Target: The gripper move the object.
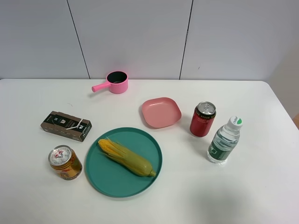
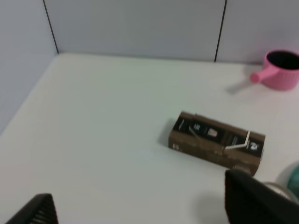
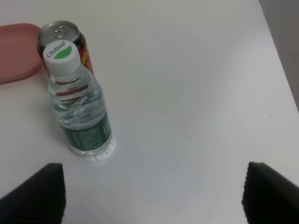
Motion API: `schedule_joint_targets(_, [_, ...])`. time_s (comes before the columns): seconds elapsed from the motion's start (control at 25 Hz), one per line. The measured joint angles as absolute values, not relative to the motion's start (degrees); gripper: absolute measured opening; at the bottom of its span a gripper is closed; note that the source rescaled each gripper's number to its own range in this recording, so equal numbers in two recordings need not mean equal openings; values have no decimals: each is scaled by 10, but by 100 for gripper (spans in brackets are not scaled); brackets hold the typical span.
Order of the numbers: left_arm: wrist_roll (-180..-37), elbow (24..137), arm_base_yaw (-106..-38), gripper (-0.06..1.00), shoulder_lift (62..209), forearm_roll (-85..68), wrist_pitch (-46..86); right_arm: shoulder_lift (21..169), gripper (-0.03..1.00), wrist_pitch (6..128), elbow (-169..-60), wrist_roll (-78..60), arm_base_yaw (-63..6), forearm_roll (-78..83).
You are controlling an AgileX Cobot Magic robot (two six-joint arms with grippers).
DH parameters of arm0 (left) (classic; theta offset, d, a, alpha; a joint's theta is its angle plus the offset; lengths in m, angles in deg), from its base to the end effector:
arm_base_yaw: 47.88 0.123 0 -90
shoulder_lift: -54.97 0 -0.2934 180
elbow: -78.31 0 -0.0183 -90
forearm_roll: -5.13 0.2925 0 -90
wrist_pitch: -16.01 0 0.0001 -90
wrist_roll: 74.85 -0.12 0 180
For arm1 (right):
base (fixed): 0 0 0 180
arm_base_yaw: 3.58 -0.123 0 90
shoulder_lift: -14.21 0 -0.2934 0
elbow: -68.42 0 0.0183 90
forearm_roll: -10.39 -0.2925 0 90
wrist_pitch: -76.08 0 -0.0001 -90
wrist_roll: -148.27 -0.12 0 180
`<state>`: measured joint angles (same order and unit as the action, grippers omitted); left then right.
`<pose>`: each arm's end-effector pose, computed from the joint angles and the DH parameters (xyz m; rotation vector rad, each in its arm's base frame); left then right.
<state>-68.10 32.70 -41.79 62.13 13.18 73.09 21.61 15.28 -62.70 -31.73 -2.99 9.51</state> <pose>0.0412 0.0186 0.3111 -0.2201 1.9006 0.1566 0.0490 0.0011 0.2837 0.0098 2.0433 0.0119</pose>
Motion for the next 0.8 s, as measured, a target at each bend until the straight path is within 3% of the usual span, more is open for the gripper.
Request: schedule_joint_targets(0.8, [-655,318,-418,49,621,121,724,216,100,153,-627,-317,-30,95])
